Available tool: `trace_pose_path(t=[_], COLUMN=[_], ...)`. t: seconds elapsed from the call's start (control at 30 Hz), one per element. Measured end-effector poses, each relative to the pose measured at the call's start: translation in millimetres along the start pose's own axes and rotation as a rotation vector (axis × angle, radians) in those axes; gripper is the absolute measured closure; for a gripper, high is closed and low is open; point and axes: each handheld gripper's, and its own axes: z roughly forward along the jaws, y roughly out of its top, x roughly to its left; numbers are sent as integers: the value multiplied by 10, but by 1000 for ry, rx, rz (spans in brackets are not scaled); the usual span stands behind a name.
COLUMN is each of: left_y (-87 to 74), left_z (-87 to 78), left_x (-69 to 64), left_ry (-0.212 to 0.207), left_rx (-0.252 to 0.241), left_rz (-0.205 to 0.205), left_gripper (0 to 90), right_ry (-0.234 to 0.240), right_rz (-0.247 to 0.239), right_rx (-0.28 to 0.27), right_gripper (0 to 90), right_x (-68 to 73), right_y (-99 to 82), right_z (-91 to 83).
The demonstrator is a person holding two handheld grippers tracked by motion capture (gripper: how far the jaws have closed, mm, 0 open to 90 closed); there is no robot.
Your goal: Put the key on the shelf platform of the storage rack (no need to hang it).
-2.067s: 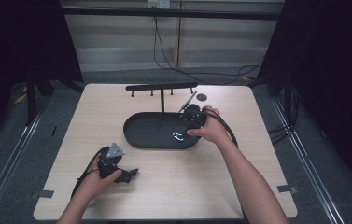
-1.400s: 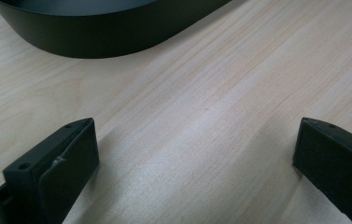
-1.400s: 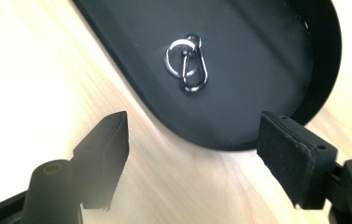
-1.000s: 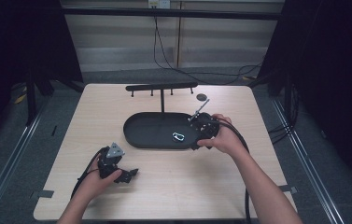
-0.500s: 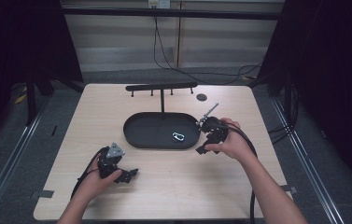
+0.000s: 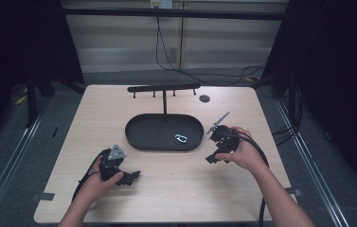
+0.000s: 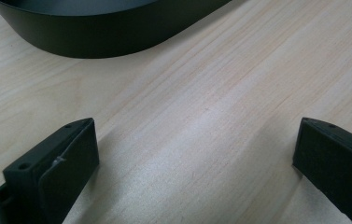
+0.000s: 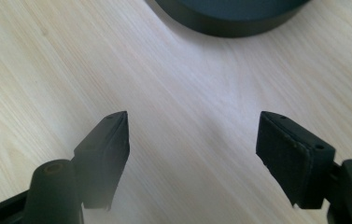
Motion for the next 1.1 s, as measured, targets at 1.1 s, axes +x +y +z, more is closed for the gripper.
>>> trace_pose_path(t=[1.1], left_y=[0], left_z=[0], left_x=[-1], left_ry=[0], left_rx=[0], left_rz=[-1], left_gripper=[0], right_ry=[8], right_rz=[82], right_rx=[-13], right_gripper=[277], right_x=[-89], right_y=[-811], right_z=[-27])
